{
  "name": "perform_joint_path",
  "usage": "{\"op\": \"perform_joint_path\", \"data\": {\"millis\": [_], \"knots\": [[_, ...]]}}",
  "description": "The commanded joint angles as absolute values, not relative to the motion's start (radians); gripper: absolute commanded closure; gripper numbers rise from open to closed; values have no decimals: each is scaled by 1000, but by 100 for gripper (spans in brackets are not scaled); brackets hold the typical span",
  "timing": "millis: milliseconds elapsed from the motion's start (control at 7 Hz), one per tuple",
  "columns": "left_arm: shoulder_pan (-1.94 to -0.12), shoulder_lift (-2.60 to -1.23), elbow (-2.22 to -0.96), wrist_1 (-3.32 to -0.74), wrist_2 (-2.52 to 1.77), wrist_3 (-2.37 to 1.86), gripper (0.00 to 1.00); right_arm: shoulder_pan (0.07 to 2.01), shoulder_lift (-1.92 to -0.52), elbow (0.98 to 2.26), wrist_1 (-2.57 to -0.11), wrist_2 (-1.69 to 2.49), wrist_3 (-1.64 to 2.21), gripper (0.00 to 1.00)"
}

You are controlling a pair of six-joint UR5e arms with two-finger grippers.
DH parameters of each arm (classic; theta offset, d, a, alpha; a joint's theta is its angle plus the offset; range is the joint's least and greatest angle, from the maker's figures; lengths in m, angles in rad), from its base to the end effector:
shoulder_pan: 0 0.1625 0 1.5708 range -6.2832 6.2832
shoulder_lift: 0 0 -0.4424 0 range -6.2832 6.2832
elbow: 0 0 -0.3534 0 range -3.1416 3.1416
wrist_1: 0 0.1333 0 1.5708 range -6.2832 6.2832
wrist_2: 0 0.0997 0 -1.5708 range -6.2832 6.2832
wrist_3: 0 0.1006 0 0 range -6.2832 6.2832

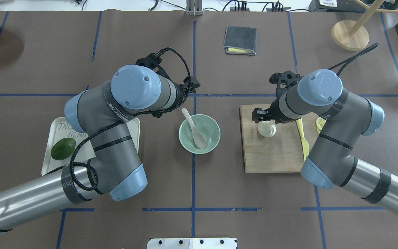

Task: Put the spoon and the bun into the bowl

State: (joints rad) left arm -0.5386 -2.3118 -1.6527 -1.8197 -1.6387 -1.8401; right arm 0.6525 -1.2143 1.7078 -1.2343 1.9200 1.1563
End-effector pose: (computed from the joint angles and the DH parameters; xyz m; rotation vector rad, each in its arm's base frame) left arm 0.5144 -0.4547 0.1903 0.0850 1.0944 -0.6911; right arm -0.4188 -0.4445 0.3999 0.1345 -0.8738 0.0774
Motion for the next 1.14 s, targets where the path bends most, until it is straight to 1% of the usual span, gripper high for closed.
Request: {"op": "perform_joint_path", "data": {"millis": [0,143,429,571,857,1000], "knots": [[-548,-2312,-1673,-1793,-1652,-1829,0,653,-1218,1715,-1235,1925,1155,91],[-555,-2313,-1684,-1780,-1675,-1829,0,653,-1221,1718,-1235,1925,1155,100],[-566,-2312,-1695,-1778,-1677,-1829,0,655,-1224,1726,-1236,1927,1155,100],[-583,-2312,-1721,-1738,-1692,-1827,0,657,-1223,1759,-1264,1927,1154,100],[-639,-2310,-1801,-1620,-1732,-1754,0,673,-1192,1871,-1437,1934,1151,100],[-667,-2278,-1819,-1609,-1735,-1715,0,686,-1160,1871,-1457,1942,1152,100]]}}
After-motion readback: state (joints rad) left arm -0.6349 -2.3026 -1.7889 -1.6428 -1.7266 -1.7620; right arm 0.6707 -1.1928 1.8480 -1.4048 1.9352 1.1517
